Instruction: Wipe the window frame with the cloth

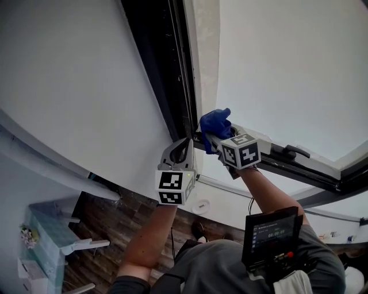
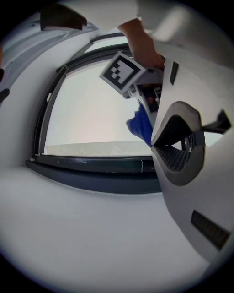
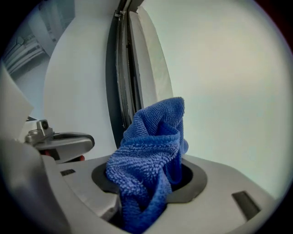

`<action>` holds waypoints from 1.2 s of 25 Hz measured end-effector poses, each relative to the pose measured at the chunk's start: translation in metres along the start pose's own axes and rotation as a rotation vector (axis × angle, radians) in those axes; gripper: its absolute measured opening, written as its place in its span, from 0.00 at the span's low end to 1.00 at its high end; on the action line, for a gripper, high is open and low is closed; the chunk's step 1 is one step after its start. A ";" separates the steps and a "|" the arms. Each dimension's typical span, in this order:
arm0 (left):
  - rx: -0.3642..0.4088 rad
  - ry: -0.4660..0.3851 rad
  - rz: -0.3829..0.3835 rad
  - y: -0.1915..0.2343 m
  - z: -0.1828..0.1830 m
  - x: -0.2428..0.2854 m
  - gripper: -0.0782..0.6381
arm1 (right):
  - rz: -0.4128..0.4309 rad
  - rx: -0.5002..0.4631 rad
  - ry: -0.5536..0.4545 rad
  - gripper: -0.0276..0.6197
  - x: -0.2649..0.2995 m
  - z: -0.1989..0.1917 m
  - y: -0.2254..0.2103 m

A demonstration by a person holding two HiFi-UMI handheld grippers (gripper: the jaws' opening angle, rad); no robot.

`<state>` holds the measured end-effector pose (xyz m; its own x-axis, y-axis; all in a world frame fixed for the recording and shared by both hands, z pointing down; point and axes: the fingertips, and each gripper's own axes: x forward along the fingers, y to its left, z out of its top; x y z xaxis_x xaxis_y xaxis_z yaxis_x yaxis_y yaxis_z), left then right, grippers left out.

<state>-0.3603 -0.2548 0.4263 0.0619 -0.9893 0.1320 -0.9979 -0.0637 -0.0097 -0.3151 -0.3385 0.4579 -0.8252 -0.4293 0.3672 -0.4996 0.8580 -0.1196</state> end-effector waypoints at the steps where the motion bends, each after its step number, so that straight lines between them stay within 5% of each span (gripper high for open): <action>1: -0.014 0.007 0.026 0.005 -0.003 -0.001 0.12 | 0.001 -0.023 -0.005 0.38 -0.007 0.006 0.002; 5: -0.055 0.008 0.106 0.017 -0.003 -0.005 0.12 | -0.001 -0.055 -0.002 0.37 -0.016 0.014 0.006; 11: -0.020 0.032 0.098 0.010 -0.009 -0.004 0.12 | -0.052 -0.106 0.113 0.38 0.021 -0.009 -0.004; 20: 0.019 0.046 -0.029 -0.017 -0.023 0.004 0.12 | -0.090 -0.049 0.248 0.37 0.068 -0.060 -0.016; 30: -0.032 0.046 -0.072 -0.033 -0.025 0.024 0.12 | -0.211 0.068 0.241 0.38 0.018 -0.076 -0.063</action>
<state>-0.3262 -0.2736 0.4549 0.1336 -0.9752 0.1763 -0.9910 -0.1298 0.0332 -0.2783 -0.3786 0.5420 -0.6196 -0.5090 0.5975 -0.6759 0.7330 -0.0764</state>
